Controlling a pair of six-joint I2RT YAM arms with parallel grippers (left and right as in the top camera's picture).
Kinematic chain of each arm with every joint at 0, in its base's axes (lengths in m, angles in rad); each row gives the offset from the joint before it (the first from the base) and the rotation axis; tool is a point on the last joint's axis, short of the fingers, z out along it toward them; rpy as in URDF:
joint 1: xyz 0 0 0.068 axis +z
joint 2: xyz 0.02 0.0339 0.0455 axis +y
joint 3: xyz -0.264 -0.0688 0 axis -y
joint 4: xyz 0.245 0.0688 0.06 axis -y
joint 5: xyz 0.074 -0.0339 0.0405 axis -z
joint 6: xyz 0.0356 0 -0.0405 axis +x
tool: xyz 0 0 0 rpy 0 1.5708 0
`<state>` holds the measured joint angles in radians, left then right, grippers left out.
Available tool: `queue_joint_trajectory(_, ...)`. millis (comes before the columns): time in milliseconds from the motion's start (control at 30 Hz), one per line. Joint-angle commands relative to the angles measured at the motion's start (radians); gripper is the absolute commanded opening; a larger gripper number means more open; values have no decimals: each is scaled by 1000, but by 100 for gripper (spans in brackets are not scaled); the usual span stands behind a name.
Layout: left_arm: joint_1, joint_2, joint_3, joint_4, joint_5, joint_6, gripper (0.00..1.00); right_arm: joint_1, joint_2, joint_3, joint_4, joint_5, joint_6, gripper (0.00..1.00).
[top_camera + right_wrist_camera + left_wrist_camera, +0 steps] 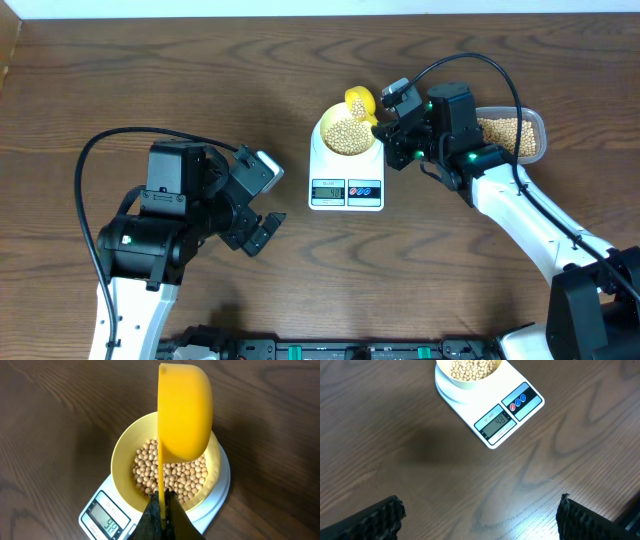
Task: Scoop item into bowl and weigh 50g on scale
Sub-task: 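Tilt the scoop with the right gripper to pour soybeans into bowl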
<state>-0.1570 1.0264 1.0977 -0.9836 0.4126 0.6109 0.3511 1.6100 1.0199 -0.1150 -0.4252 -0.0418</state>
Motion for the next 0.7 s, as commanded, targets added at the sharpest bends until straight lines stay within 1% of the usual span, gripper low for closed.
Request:
queue_joint_trajectory(0, 5, 0, 19, 1, -2, 17, 99, 4, 1, 6, -1, 5, -20, 1)
queue_joint_trajectory(400, 5, 0, 19, 1, -2, 17, 99, 4, 1, 6, -1, 3, -18, 1)
queue_joint_trajectory(533, 5, 0, 19, 1, -2, 18, 99, 4, 1, 6, 0, -3, 26, 1)
queue_joint_trajectory(667, 5, 0, 19, 1, -2, 17, 99, 4, 1, 6, 0, -4, 39, 1)
